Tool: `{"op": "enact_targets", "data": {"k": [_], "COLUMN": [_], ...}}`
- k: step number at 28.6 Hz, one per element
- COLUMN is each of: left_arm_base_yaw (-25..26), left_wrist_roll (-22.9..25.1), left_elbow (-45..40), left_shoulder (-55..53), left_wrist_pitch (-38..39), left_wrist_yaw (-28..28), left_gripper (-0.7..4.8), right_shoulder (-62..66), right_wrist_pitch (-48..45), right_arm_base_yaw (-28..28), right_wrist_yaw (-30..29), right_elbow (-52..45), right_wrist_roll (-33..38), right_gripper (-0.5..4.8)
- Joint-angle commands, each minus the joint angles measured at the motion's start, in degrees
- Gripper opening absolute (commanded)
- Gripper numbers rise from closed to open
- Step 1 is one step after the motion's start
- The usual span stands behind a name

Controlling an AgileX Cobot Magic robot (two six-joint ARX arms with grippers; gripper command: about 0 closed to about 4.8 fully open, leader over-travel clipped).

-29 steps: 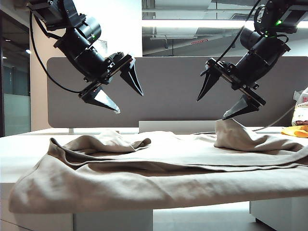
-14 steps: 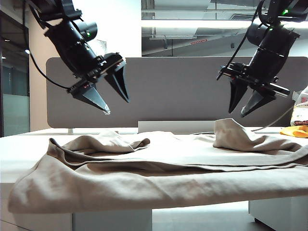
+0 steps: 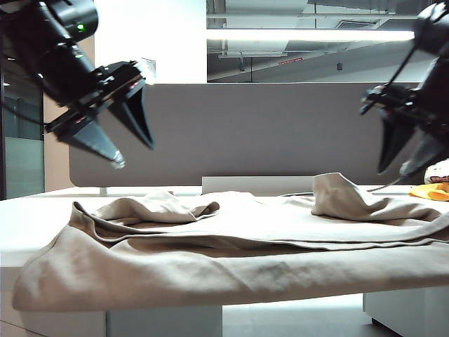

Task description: Fold the bottom side of the T-shirt horizontally towards the center, about one-third of the way, then fold the sleeve back towards the center, creating a straight line along the edge of the T-shirt, and finally fold the bottom of the T-shirt up towards the top, creating a neat rectangle.

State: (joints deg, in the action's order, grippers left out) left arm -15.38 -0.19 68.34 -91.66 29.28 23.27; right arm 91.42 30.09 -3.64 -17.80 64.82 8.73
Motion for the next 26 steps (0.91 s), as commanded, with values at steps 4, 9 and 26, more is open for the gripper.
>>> {"op": "enact_targets", "data": {"k": [4, 9, 26], "left_arm_base_yaw": [-0.13, -0.13, -0.15], "left_wrist_roll": [-3.52, -6.91, -13.77], "left_elbow": [-12.52, -24.26, -42.56], "left_shoulder": [8.35, 16.61, 27.30], "left_wrist_pitch": [-3.72, -8.04, -11.89], "left_wrist_yaw": [0.07, -0.09, 0.04], "left_gripper": [3.36, 3.37, 4.38], "right_shoulder": [-12.72, -21.73, -29.51], "right_wrist_pitch": [-4.33, -5.05, -1.51], "right_arm_base_yaw": [2.93, 6.23, 8.13], "right_wrist_yaw": [-0.35, -2.32, -1.73], "right_elbow": [-14.69, -23.34, -30.21], "right_wrist_roll": [1.11, 2.62, 3.23], "right_gripper": [2.08, 2.58, 3.72]}}
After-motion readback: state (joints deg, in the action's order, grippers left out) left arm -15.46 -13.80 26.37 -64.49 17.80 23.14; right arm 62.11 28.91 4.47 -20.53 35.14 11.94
